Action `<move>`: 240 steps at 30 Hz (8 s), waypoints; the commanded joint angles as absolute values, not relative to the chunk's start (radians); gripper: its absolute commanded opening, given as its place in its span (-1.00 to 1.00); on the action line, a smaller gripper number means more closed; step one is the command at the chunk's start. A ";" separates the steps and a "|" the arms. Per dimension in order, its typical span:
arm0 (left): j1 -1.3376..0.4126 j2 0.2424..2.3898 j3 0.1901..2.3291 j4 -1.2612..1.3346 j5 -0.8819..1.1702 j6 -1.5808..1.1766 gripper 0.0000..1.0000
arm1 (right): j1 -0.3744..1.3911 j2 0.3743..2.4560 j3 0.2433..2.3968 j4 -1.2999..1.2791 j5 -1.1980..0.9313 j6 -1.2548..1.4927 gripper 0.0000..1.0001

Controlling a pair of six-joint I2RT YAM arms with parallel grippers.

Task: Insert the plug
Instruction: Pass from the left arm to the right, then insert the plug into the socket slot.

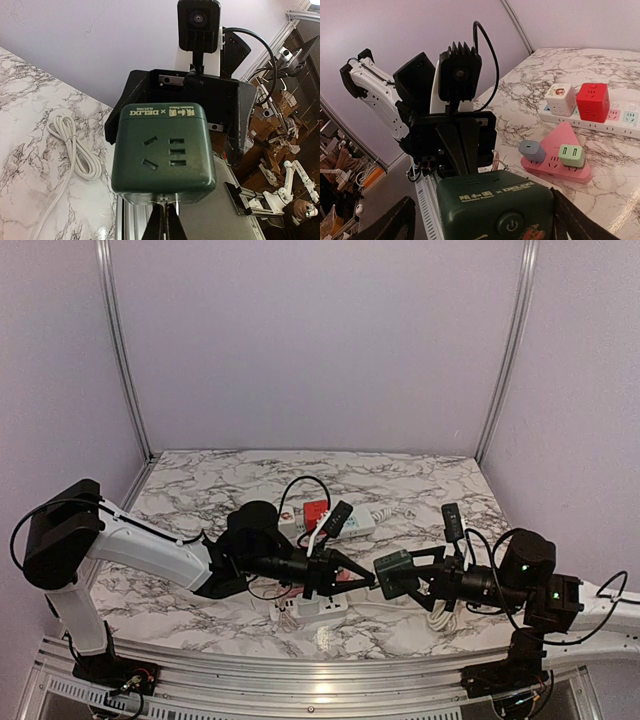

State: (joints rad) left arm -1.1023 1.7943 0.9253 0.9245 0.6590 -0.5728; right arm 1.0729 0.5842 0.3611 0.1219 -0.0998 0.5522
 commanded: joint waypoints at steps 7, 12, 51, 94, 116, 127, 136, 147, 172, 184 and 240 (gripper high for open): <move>-1.097 1.713 0.904 1.025 0.681 -0.546 -1.00 | 1.070 0.636 0.345 0.242 -0.218 0.564 0.34; -1.097 1.709 0.898 1.030 0.681 -0.545 -1.00 | 1.071 0.655 0.341 0.264 -0.231 0.563 0.02; -1.006 1.473 0.532 1.028 0.449 -0.552 0.98 | 0.928 1.054 0.737 -0.141 0.245 0.577 -1.00; -1.006 1.396 0.433 1.021 0.394 -0.577 0.98 | 0.669 1.877 1.439 -0.473 0.114 0.371 -1.00; -1.006 1.364 0.412 0.991 0.367 -0.561 0.98 | 0.667 2.047 1.606 -0.538 0.168 0.351 -1.00; -1.007 1.363 0.404 0.990 0.361 -0.560 0.98 | 0.668 2.067 1.595 -0.523 0.124 0.353 -1.00; -1.006 1.365 0.402 0.990 0.357 -0.560 0.98 | 0.668 2.114 1.623 -0.546 0.122 0.364 -1.00; -1.006 1.370 0.400 0.991 0.355 -0.557 0.98 | 0.669 2.123 1.627 -0.578 0.136 0.343 -1.00; -1.006 1.340 0.375 0.990 0.336 -0.538 0.98 | 0.686 2.459 1.765 -0.894 0.176 0.268 -1.00; -1.006 1.303 0.359 0.976 0.328 -0.536 0.98 | 0.717 2.367 1.633 -0.837 0.232 0.405 -1.00; -0.995 1.244 0.321 0.945 0.308 -0.517 0.98 | 0.736 2.099 1.596 -0.847 0.243 0.764 0.97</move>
